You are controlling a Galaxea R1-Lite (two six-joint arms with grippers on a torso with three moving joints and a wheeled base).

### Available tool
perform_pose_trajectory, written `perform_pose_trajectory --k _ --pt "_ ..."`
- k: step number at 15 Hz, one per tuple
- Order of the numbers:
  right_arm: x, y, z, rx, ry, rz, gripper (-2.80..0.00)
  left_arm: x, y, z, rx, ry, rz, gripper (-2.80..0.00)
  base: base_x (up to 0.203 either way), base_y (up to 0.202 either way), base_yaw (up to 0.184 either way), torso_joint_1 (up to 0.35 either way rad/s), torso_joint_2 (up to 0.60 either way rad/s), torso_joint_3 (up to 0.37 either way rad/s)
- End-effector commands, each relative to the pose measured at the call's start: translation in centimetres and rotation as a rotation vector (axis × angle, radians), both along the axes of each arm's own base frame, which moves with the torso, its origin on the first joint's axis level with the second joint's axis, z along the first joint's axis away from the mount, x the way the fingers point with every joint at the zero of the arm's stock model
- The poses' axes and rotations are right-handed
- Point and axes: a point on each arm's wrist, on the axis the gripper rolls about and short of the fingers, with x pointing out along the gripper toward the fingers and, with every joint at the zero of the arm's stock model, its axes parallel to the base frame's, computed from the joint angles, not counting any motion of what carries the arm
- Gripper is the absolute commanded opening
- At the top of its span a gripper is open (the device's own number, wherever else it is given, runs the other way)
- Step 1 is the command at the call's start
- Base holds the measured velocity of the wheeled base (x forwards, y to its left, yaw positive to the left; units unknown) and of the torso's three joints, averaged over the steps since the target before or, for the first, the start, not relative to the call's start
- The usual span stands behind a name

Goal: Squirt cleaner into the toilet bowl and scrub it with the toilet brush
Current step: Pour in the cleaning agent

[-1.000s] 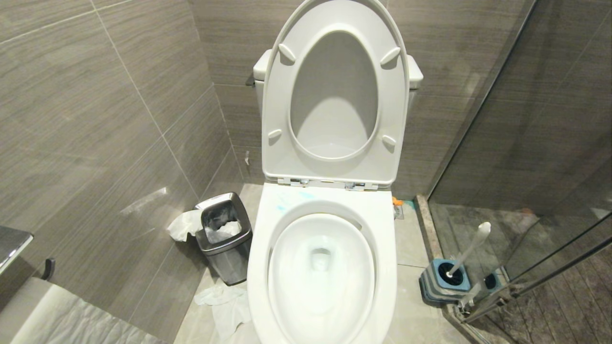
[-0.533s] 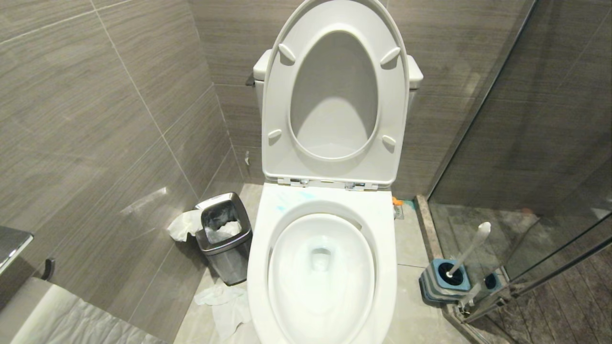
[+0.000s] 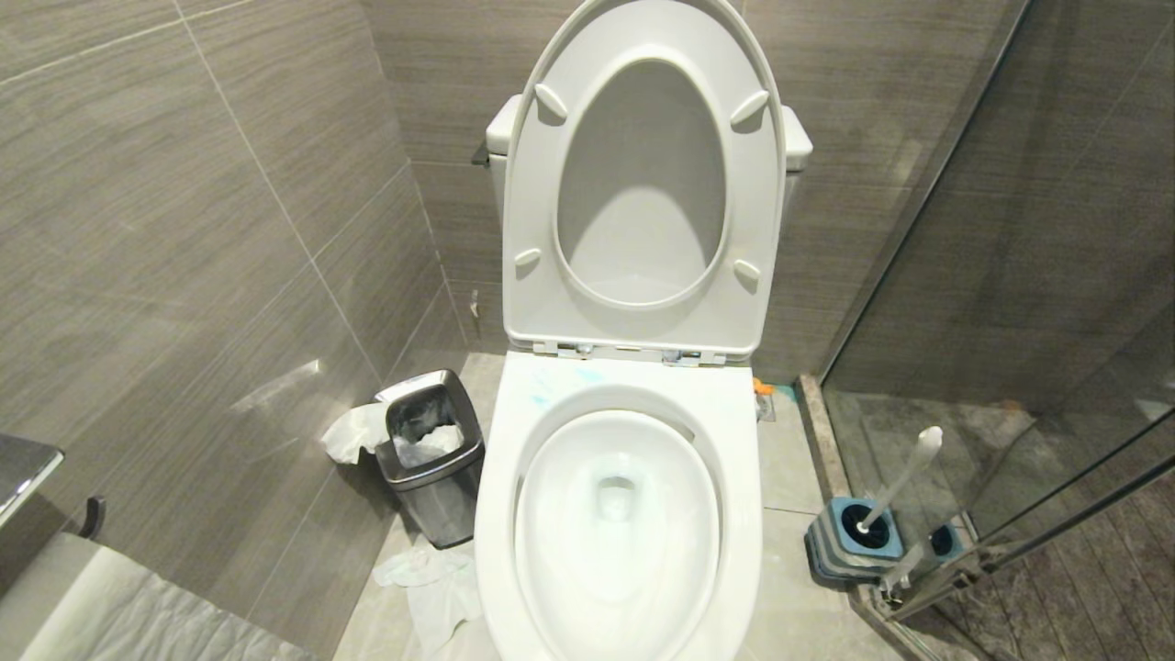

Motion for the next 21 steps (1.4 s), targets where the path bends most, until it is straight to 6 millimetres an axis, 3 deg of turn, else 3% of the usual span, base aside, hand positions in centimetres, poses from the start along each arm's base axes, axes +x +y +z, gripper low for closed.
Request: perform_pose_trajectory --k 1,5,9,12,16,21 --pt "3.2 0.0 2.7 0.001 0.102 -0.015 -2.80 0.0 0.0 0.0 0.000 0.002 0.000 -2.80 0.000 0.000 0.000 0.000 0.00 0.000" --pt "8.3 -0.1 6.2 0.000 0.208 -0.048 -2.80 0.0 0.0 0.0 0.000 0.002 0.000 -2.80 0.000 0.000 0.000 0.000 0.00 0.000" --pt "12.7 -0.2 5.9 -0.002 0.526 -0.047 -2.80 0.0 0.0 0.0 0.000 0.002 0.000 -2.80 0.000 0.000 0.000 0.000 0.00 0.000" --pt "15.3 -0.8 6.4 0.016 0.595 -0.072 -2.80 0.0 0.0 0.0 0.000 0.002 0.000 -2.80 0.000 0.000 0.000 0.000 0.00 0.000" --pt "16.6 -2.3 6.4 0.071 0.618 -0.093 -2.80 0.0 0.0 0.0 0.000 0.002 0.000 -2.80 0.000 0.000 0.000 0.000 0.00 0.000" --pt "16.4 -2.3 6.3 0.081 0.618 -0.077 -2.80 0.0 0.0 0.0 0.000 0.002 0.000 -2.80 0.000 0.000 0.000 0.000 0.00 0.000"
